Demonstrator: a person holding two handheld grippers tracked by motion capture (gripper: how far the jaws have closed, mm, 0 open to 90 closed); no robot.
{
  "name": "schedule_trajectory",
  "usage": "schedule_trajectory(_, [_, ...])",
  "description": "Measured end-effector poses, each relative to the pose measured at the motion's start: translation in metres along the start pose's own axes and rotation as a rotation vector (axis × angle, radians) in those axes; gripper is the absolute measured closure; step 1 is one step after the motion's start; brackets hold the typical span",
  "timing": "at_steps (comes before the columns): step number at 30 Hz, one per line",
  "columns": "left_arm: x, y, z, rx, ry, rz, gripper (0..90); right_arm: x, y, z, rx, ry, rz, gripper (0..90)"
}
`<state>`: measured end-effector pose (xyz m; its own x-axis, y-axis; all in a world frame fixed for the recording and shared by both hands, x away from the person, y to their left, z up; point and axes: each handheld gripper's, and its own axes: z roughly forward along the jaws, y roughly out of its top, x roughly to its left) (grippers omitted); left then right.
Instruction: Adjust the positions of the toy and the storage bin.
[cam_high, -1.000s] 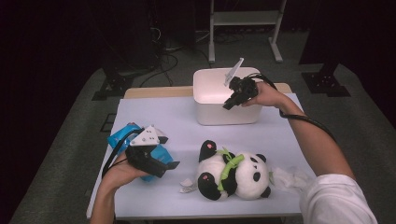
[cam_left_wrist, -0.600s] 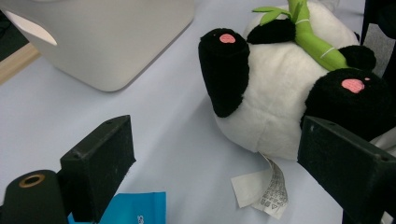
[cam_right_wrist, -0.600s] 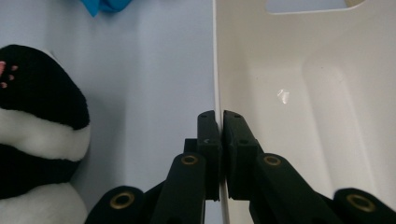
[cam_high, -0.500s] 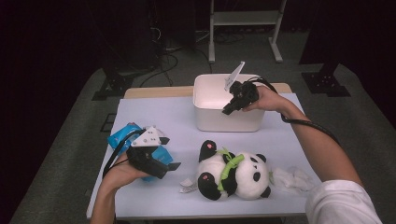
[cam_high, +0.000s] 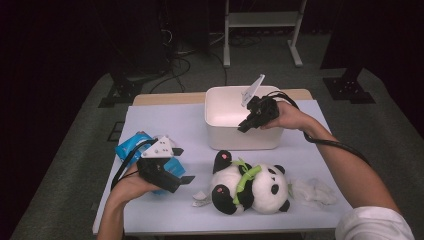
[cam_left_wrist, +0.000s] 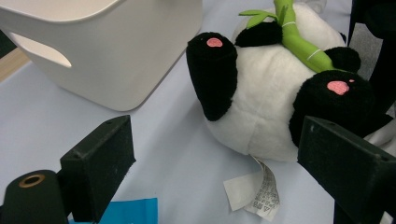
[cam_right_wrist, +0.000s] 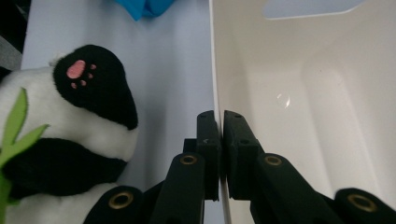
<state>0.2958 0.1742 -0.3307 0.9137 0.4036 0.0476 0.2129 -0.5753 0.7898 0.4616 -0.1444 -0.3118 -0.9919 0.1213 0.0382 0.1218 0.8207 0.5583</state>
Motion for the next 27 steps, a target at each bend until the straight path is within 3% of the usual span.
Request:
schedule_trajectory(12, [0.0,0.0,-0.001,0.002,0.001,0.0,9.7,0.016,0.0,-0.001,-0.02,0.0,-0.003,84.9])
schedule_trajectory(27, [-0.001,0.0,-0.002,0.001,0.001,0.006,9.7,0.028,0.002,0.001,-0.03,0.034,0.004,85.5])
